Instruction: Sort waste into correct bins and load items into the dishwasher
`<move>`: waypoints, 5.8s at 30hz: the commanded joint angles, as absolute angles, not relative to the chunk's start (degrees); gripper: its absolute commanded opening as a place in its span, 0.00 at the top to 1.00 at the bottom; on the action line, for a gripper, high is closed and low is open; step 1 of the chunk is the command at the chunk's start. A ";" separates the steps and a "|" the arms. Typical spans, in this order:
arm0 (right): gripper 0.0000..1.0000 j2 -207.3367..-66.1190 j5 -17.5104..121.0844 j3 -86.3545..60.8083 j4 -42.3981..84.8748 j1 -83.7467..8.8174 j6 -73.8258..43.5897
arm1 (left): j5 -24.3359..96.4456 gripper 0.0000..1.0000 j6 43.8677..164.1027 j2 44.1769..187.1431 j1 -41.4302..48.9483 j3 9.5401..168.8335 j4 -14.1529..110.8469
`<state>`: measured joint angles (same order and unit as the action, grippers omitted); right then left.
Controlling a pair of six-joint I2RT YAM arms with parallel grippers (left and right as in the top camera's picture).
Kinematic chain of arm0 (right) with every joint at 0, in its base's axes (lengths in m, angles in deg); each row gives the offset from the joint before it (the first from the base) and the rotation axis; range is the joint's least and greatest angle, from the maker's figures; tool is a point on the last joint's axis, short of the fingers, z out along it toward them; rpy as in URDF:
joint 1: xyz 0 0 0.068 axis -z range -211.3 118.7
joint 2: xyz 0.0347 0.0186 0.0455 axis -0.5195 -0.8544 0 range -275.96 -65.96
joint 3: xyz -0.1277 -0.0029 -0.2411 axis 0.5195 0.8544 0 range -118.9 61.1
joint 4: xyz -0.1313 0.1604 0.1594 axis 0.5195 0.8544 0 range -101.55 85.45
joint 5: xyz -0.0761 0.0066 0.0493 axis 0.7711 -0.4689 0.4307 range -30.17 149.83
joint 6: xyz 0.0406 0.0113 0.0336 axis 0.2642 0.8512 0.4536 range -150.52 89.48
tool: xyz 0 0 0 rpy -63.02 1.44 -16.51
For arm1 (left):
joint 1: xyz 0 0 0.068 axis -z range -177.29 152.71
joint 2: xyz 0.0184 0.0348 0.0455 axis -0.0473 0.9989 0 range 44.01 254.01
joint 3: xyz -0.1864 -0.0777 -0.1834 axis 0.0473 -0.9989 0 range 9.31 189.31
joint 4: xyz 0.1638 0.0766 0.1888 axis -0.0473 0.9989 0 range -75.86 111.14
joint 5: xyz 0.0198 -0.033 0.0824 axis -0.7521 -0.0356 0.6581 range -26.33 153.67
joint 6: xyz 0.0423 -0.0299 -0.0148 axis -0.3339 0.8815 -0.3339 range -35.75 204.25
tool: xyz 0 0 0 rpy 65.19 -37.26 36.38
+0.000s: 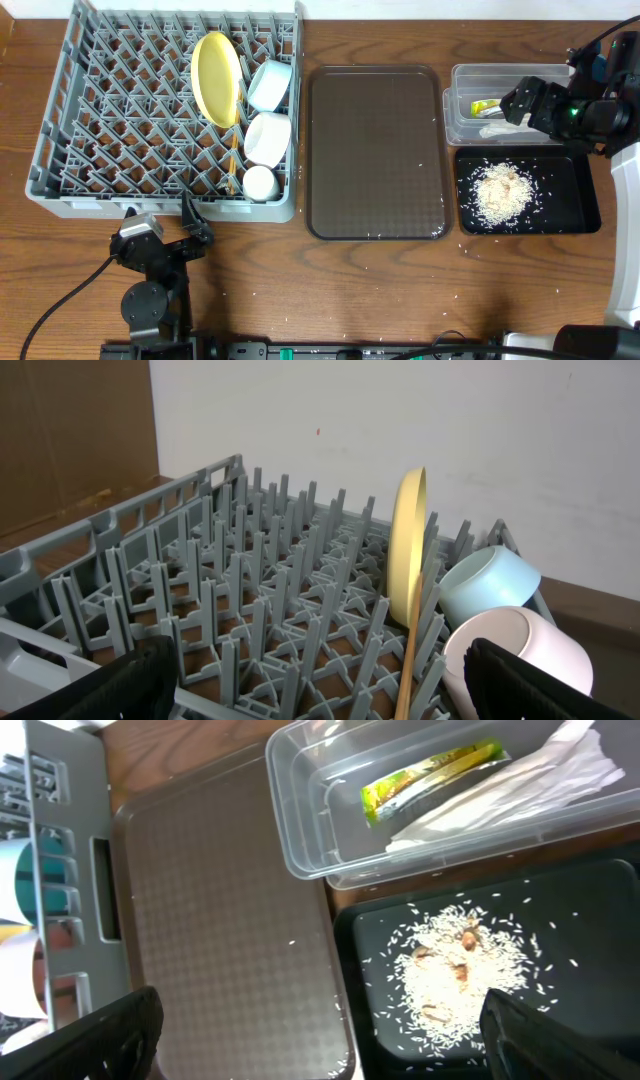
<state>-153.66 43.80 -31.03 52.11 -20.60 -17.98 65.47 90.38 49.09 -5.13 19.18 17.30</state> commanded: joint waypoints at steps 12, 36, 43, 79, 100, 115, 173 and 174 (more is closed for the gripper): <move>0.01 -143.27 50.86 -29.99 46.36 -24.73 -29.24 | 65.15 0.07 89.85 48.48 -5.48 18.89 16.99; 0.01 -81.90 52.30 34.23 -1.50 -27.62 -29.89 | 65.15 0.07 89.85 48.48 -5.48 18.89 16.99; 0.01 -71.06 52.37 50.19 -11.43 -28.47 -28.45 | 65.15 0.07 89.85 48.48 -5.48 18.89 16.99; 0.01 -66.36 56.17 60.79 -7.49 -31.12 -30.37 | 65.15 0.07 89.85 48.48 -5.48 18.89 16.99; 0.01 -66.36 56.17 60.79 -7.49 -31.12 -30.37 | 65.15 0.07 89.85 48.48 -5.48 18.89 16.99; 0.01 -66.36 56.17 60.79 -7.49 -31.12 -30.37 | 65.15 0.07 89.85 48.48 -5.48 18.89 16.99; 0.01 -66.36 56.17 60.79 -7.49 -31.12 -30.37 | 65.15 0.07 89.85 48.48 -5.48 18.89 16.99; 0.01 -66.36 56.17 60.79 -7.49 -31.12 -30.37 | 65.15 0.07 89.85 48.48 -5.48 18.89 16.99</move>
<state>-66.67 55.60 60.72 -7.84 -30.48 -29.76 65.45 90.38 49.03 -5.17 19.14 17.26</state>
